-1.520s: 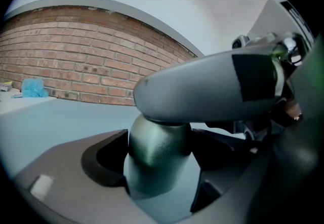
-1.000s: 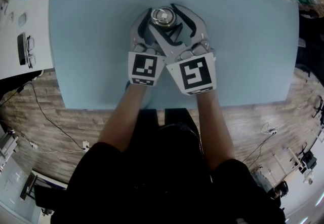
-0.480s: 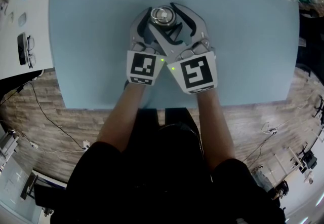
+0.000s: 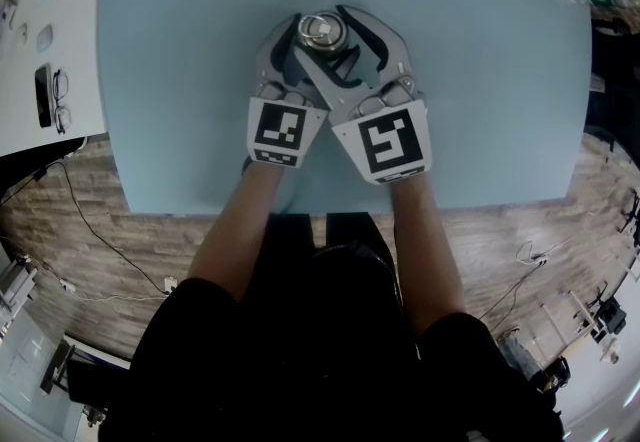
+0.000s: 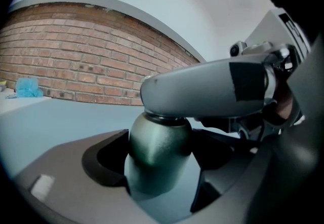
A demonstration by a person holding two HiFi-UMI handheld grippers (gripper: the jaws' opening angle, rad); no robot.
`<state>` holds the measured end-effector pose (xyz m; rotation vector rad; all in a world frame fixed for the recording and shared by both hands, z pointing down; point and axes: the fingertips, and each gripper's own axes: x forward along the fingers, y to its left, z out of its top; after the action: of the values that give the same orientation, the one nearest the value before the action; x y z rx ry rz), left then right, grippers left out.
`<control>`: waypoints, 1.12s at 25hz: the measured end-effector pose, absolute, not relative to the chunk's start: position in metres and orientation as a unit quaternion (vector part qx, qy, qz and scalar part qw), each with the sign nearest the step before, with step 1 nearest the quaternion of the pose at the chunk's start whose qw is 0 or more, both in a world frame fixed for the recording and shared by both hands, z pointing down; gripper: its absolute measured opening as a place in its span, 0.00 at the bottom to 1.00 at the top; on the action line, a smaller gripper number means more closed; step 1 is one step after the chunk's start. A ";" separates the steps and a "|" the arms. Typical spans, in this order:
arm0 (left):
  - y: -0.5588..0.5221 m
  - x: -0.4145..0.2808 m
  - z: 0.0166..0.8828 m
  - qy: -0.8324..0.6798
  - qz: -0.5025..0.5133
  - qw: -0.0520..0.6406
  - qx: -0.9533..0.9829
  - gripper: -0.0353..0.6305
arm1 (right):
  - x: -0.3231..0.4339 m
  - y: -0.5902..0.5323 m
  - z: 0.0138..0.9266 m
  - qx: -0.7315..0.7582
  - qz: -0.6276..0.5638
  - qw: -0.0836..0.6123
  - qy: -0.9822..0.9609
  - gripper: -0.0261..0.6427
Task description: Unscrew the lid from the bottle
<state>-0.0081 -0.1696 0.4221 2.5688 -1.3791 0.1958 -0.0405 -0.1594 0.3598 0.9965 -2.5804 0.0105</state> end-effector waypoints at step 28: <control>-0.168 -0.007 0.423 -0.437 0.070 0.107 0.890 0.62 | -0.041 -0.158 0.360 0.339 0.001 0.187 -0.922 0.43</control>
<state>-0.0069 -0.1680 0.4225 2.6205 -1.2880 0.2059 -0.0413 -0.1581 0.3604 0.9531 -2.5962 0.0018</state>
